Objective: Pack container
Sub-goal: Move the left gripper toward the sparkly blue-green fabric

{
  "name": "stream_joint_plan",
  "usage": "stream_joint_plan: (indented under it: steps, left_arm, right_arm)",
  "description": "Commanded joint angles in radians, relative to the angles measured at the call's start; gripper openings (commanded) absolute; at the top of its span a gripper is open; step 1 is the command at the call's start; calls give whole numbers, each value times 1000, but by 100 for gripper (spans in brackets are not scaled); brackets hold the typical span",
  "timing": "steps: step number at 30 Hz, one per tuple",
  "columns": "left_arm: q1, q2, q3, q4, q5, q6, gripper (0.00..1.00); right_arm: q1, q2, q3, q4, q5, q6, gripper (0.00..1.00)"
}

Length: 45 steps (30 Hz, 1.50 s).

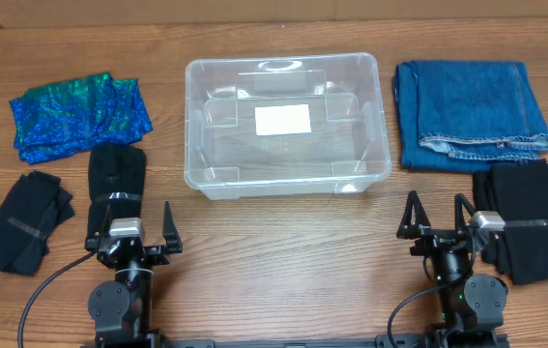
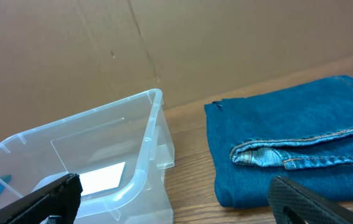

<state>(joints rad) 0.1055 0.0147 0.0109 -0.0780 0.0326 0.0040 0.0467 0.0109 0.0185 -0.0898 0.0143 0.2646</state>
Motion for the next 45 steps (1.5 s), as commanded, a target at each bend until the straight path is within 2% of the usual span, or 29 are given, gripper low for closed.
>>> stream_joint_plan:
  steps: [1, 28, 33, 35, 36, 38, 41, 45]
  left_arm:
    - [6, -10, -6, 2, -6, 16, 100]
    - [6, -10, -6, 4, -6, 15, 100]
    - [6, -10, -6, 60, 312, -20, 100]
    - [6, -10, -4, 151, 449, -148, 100]
    - [6, -10, 5, 139, 446, -198, 100]
    - [6, 1, 31, 102, 420, -212, 100]
    - [6, 129, 175, 23, 346, -219, 100]
    - [6, 500, 461, -53, 346, -202, 100]
  right_arm:
    - [3, -8, -11, 6, -1, -3, 100]
    - [3, -8, -11, 6, -1, -3, 100]
    - [3, -8, -11, 6, -1, -3, 100]
    - [3, -8, -11, 6, -1, -3, 100]
    - [3, -8, -11, 6, -1, -3, 100]
    - [3, -8, -11, 6, -1, -3, 100]
    - [3, -8, -11, 6, -1, -3, 100]
    - [3, -8, -11, 6, -1, -3, 100]
